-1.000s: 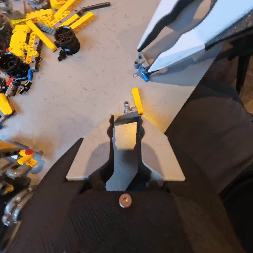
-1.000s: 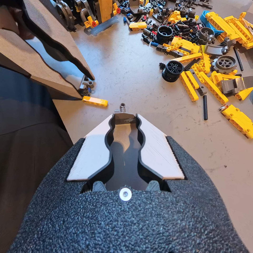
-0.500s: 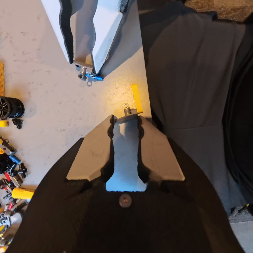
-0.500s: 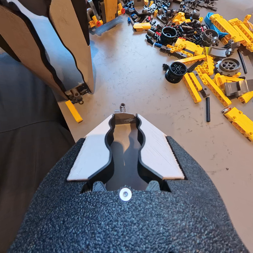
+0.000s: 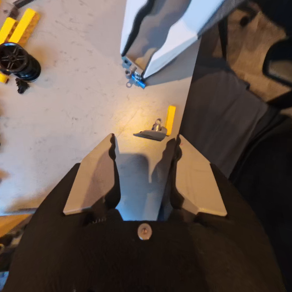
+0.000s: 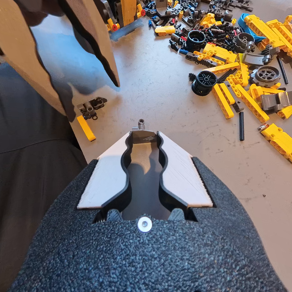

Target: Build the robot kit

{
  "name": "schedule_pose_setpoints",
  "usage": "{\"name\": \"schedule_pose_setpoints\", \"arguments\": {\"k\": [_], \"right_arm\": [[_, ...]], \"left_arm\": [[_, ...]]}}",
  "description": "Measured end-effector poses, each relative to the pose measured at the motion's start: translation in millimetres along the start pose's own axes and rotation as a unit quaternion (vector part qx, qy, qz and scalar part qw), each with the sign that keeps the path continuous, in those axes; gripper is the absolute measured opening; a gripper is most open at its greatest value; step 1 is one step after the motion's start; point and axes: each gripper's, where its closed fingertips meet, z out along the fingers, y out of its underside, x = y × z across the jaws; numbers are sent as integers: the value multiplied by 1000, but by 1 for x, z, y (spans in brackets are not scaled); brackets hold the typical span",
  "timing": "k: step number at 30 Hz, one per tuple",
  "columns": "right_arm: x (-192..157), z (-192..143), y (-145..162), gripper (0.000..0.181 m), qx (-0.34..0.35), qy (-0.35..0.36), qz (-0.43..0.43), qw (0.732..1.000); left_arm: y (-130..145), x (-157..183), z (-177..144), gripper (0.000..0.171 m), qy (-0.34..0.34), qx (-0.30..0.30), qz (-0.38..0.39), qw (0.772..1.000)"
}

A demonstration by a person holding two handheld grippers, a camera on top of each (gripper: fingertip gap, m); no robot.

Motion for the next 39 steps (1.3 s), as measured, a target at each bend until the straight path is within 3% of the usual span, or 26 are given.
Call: {"name": "schedule_pose_setpoints", "arguments": {"k": [3, 6, 11, 17, 39], "right_arm": [[0, 0, 0, 30, 0, -1, 1, 1000], [0, 0, 0, 30, 0, -2, 2, 1000], [-1, 0, 0, 30, 0, 0, -4, 1000], [-19, -4, -1, 29, 11, -47, -34, 998], [-50, -1, -5, 28, 13, -91, -67, 994]], "left_arm": [[-12, 10, -11, 76, 8, 59, -66, 996], [-11, 13, -14, 75, -7, 71, -83, 994], [0, 12, 0, 74, -40, 32, -62, 997], [3, 11, 13, 54, -66, 18, 6, 998], [-4, 19, 18, 41, 10, 30, 108, 994]]}}
